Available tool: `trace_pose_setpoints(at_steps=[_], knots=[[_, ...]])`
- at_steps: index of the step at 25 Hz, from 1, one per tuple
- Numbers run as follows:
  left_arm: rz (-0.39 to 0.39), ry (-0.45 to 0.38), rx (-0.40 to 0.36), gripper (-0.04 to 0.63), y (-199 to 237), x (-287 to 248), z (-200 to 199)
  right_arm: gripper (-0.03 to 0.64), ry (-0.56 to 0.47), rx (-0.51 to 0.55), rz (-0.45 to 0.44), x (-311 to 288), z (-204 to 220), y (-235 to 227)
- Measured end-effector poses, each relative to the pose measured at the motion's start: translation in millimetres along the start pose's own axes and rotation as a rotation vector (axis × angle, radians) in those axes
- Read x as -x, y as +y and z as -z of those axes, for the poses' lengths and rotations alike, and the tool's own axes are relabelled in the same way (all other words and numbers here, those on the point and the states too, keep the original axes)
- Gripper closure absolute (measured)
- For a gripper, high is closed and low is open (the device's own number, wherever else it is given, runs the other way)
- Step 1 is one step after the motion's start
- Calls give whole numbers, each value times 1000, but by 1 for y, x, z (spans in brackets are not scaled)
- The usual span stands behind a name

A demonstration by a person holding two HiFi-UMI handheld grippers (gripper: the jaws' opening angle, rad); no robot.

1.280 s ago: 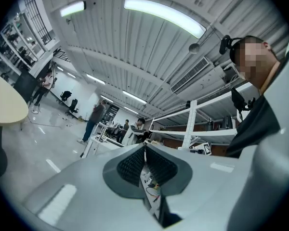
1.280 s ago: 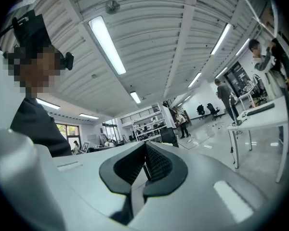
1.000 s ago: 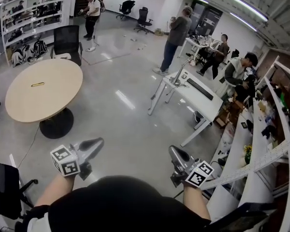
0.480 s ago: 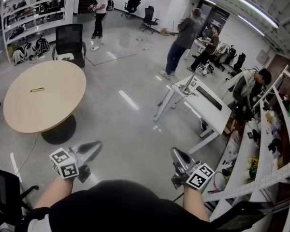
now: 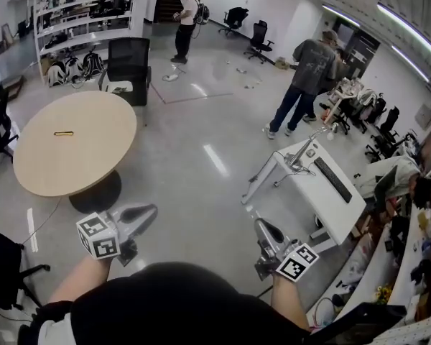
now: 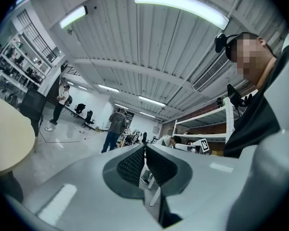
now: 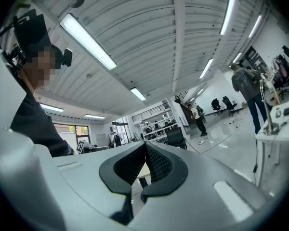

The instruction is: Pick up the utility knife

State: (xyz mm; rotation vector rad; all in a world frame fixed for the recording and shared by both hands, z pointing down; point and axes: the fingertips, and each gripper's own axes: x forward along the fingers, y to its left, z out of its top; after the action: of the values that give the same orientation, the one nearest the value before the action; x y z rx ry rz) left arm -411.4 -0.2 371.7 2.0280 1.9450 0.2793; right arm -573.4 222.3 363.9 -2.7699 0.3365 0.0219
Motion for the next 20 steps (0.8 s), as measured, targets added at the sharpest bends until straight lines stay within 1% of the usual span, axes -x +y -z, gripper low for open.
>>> trace_pose_setpoints(at_steps=[2,5,7,10,15,17,20], knots=[[-27,-19,-12,586,4,-30,-5,601,13,30,-28,-3,-16,-30],[-47,-34,10,586,8,-74,-4,601,22,26,-45,-8,-28,-76],[-42,-18,9,588,9,-101,1,601,27,17,-51,-11,-34,-102],[-54,10,15,592,20,-128,4,601,35,10,-56,-17,-39,-130],[-45,7,38,595,57,-161,3,601,52,-32,-17,-38,-39,-180],[-30,10,49,595,77,-173,3,601,69,-28,-11,-57,-39,-193],[-5,7,71,595,119,-188,-5,601,92,4,-5,-96,-45,-208]])
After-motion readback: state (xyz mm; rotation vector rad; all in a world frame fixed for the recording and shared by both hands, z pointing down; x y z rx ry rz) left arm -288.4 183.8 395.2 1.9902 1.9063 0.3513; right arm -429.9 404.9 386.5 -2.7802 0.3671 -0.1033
